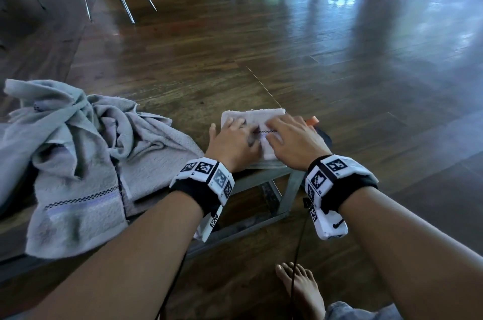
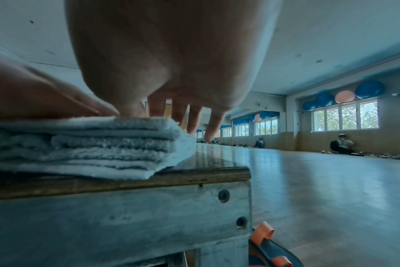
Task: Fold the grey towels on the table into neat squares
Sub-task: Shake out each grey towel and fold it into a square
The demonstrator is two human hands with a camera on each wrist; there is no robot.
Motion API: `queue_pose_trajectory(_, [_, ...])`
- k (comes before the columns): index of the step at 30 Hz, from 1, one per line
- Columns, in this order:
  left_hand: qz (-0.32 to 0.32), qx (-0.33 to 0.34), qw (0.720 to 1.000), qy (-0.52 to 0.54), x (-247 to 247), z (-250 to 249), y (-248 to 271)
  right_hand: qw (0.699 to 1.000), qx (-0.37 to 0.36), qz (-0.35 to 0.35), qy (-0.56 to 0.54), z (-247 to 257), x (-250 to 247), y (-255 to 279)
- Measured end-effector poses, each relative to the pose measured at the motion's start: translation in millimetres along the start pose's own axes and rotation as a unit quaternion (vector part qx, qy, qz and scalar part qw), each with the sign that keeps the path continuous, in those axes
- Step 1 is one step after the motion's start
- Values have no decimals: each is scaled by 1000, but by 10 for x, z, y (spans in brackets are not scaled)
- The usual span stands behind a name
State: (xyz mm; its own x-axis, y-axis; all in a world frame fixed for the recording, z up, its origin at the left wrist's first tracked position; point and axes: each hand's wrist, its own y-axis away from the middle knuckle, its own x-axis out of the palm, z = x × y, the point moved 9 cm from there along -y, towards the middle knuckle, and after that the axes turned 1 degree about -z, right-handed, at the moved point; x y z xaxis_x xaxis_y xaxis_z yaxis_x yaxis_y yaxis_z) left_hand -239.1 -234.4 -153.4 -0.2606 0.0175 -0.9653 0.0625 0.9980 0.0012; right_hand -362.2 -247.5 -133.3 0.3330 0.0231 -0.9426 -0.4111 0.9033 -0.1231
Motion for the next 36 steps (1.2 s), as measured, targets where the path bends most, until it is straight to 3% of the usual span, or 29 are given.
queue_pose_trajectory(2, [-38, 6, 999, -6, -120, 8, 7, 1000, 2, 24, 15, 44, 68, -25])
queue_pose_trajectory(5, [-81, -2, 997, -2, -185, 33, 67, 998, -12, -48, 33, 148, -52, -59])
queue_pose_trajectory(7, [-49, 5, 999, 8, -58, 49, 110, 998, -38, -48, 17, 240, 1, -72])
queue_pose_trajectory(9, [-2, 1, 1000, 25, 75, 103, 119, 999, -54, 4, -6, 293, 193, -72])
queue_pose_trajectory(14, [42, -24, 999, 19, 240, 254, 82, 995, 9, 83, -47, 136, 502, -51])
queue_pose_trajectory(36, [81, -80, 993, 43, 299, 524, 78, 988, 121, 97, -18, -172, 602, -114])
